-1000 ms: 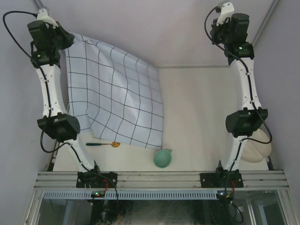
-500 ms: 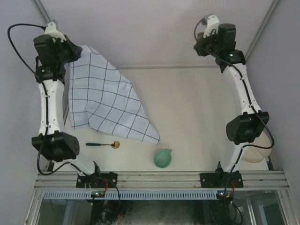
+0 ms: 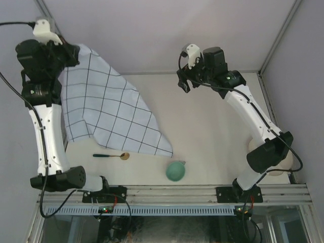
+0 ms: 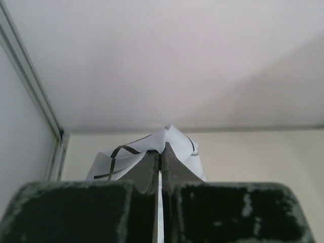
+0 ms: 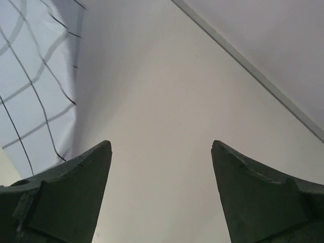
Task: Set the dinner table for one person
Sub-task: Place the napkin at the center of the board.
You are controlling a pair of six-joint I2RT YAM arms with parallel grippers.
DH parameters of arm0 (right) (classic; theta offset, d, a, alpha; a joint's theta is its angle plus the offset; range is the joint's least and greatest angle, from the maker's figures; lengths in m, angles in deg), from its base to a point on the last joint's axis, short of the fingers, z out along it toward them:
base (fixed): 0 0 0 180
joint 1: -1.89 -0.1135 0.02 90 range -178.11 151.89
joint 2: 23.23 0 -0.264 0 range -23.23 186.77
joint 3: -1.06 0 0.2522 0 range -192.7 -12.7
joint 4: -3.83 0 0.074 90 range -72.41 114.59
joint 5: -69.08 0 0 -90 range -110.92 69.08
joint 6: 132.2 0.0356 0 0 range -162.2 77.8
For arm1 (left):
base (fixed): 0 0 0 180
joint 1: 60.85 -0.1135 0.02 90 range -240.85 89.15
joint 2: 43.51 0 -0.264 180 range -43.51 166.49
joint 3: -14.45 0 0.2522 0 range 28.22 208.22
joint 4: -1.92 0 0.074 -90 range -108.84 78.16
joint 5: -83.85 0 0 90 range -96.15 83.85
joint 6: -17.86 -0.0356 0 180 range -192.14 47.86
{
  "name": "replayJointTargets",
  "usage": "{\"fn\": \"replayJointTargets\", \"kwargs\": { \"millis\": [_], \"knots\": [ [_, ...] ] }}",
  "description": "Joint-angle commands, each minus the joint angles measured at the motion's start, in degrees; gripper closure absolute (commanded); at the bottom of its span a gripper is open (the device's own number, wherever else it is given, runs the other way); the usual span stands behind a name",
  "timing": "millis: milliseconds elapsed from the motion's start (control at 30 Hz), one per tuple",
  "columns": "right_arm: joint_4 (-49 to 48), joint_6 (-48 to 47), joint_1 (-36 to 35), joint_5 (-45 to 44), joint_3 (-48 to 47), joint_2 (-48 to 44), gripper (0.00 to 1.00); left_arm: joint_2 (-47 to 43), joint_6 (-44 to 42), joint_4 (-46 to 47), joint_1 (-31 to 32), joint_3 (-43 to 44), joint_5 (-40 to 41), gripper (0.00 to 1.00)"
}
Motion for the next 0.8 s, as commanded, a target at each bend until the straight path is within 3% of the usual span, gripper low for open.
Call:
{"fn": "replayJointTargets", "kwargs": {
  "millis": [0, 100, 200, 467, 633, 767],
  "knots": [
    [0.68, -2.45, 3.28, -1.88, 7.83, -10.17, 0.2, 7.72, 1.47, 6.0, 2.47, 17.71, 3.03, 1.0],
    [-0.8, -3.22, 6.74, -0.48, 17.73, -17.4, 0.2, 16.87, 3.47, 6.12, 6.0, 31.46, 5.3, 0.99],
    [-1.01, -3.99, 10.83, 0.78, 24.3, -22.37, 0.19, 24.42, -0.16, 6.33, 12.39, 41.48, 8.25, 1.0],
    [-1.54, -5.75, 21.47, 5.73, 32.61, -26.7, 0.19, 27.68, -14.03, 19.05, 32.54, 38.02, 16.13, 1.0],
    [-2.4, -5.8, 25.43, 9.23, 34.9, -26.14, 0.2, 32.53, -14.34, 21.2, 38.78, 40.48, 16.54, 1.0],
    [-3.98, -5.63, 26.85, 10.12, 38.09, -26.99, 0.2, 34.47, -12.85, 19.73, 40.13, 38.9, 17.77, 1.0]
  ]
}}
